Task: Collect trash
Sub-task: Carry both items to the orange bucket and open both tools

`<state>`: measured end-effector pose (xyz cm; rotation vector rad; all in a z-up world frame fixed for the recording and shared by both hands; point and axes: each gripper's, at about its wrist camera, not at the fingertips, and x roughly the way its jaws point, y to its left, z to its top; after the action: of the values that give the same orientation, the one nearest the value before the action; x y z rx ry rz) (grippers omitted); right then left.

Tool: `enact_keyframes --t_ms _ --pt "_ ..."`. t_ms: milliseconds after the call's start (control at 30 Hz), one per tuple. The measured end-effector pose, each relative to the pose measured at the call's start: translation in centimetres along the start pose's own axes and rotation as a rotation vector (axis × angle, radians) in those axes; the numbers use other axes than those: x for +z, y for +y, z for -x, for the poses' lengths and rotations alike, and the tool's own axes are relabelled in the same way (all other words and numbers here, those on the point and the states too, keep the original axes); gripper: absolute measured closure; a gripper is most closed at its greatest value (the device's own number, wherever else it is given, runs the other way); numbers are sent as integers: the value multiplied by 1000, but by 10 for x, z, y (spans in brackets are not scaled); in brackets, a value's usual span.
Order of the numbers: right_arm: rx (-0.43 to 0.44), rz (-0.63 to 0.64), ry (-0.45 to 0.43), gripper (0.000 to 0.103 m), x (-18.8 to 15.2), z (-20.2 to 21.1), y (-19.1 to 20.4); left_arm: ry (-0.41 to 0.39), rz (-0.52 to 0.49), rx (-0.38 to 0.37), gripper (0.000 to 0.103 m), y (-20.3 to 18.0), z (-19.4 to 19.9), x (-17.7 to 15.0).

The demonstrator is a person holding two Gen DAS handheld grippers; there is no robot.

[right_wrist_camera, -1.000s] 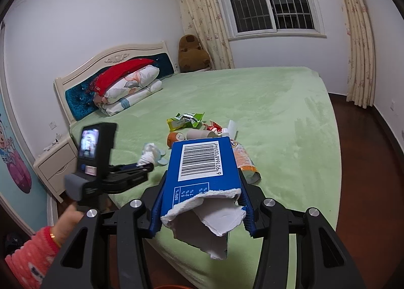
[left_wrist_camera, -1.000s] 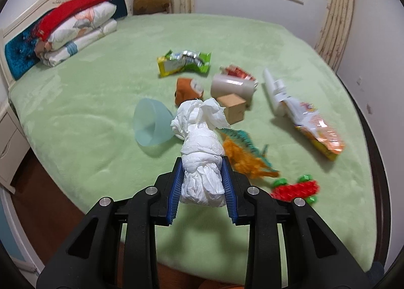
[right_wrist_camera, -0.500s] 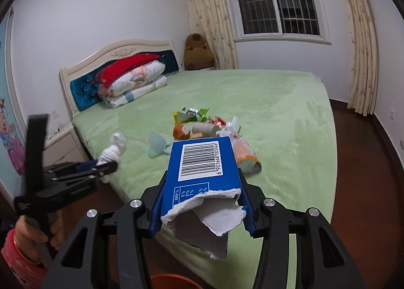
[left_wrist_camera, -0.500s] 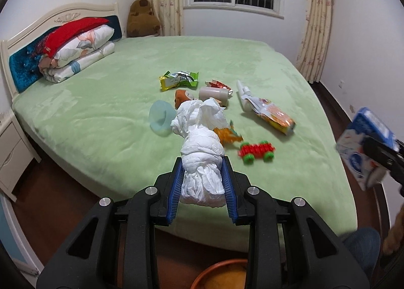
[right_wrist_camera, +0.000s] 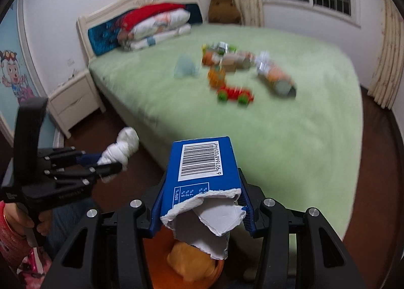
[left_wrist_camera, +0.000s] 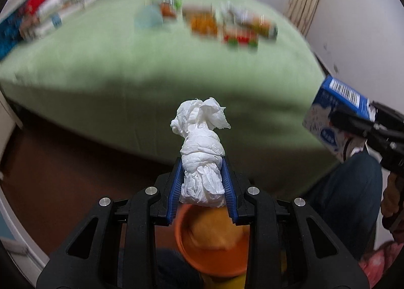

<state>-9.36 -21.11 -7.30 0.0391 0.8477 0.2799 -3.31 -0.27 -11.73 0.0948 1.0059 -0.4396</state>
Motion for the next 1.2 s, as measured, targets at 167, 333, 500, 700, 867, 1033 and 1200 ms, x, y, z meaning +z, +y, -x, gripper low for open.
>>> enact_keyframes --t_ms 167,333,500,700,867,1033,1200 --pt "58 -54 180 55 -38 -46 2 212 76 -29 73 7 -59 -39" --pt "83 -146 380 54 -77 -104 0 428 146 -49 73 10 -122 -70" --pt "76 -212 546 54 -110 -148 -8 555 172 -18 72 14 -157 -91" --pt "52 -218 625 51 -129 -165 -9 588 152 -4 70 12 -169 -93" --pt "31 -229 584 29 -121 -161 -11 585 150 36 33 5 -171 -101" --pt "31 -261 571 25 -127 -161 -13 575 154 44 27 5 -168 -103" --pt "33 -275 555 24 -126 -152 -19 566 149 47 27 5 -162 -107"
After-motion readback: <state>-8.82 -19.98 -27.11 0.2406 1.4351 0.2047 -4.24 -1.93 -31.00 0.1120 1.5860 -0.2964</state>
